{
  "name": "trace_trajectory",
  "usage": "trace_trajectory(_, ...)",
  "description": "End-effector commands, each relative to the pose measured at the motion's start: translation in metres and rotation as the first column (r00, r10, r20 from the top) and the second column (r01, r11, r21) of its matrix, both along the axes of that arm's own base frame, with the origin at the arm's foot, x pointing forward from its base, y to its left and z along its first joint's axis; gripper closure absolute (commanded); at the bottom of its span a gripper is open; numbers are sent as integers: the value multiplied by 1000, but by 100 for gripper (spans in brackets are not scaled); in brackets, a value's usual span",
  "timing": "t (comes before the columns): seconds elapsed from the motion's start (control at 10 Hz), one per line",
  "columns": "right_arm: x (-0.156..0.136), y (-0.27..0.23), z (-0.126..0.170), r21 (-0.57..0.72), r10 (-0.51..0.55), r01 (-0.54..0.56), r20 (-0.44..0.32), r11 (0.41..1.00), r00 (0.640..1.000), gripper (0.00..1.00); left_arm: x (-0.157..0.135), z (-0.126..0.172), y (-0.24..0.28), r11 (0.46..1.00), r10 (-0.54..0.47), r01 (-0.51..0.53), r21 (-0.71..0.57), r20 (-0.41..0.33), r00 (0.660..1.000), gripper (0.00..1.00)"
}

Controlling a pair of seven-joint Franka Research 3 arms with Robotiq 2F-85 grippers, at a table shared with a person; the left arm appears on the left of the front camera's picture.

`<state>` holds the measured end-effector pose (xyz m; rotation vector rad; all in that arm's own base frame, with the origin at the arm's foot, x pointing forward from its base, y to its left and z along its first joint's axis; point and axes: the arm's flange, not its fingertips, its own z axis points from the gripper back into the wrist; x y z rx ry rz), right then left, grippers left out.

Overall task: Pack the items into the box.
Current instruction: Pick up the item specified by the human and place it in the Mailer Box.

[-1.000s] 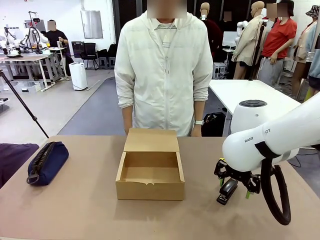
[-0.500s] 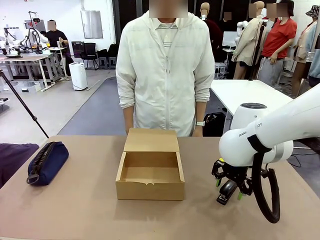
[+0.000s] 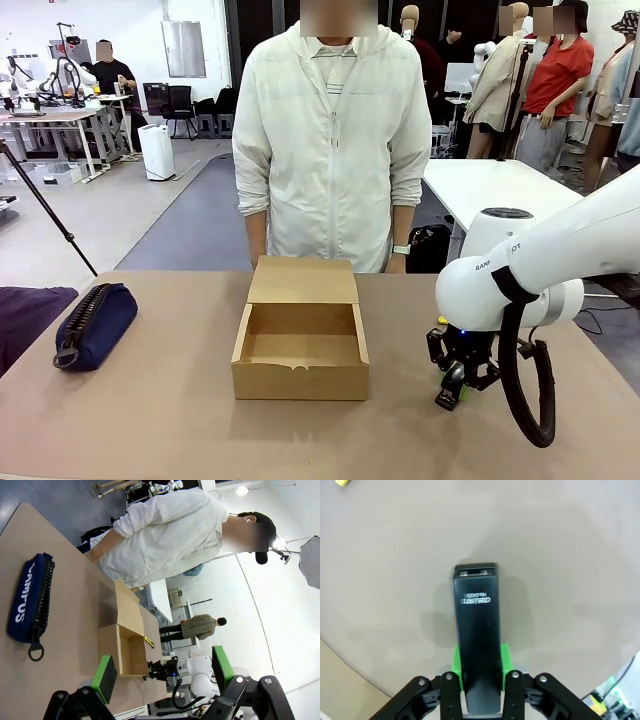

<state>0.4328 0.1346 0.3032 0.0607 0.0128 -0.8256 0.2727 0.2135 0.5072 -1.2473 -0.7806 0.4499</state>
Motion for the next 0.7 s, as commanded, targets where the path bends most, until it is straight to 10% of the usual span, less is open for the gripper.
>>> trace_trajectory(0.0, 4, 2, 5, 7, 9, -9, -6, 1000, 1000, 100, 2, 0, 1, 1000, -1, 1, -2, 27, 1000, 0)
trace_trajectory(0.6, -7, 14, 67, -3, 179, -178, 30, 984, 983, 100, 2, 0, 1, 1000, -1, 1, -2, 27, 1000, 0)
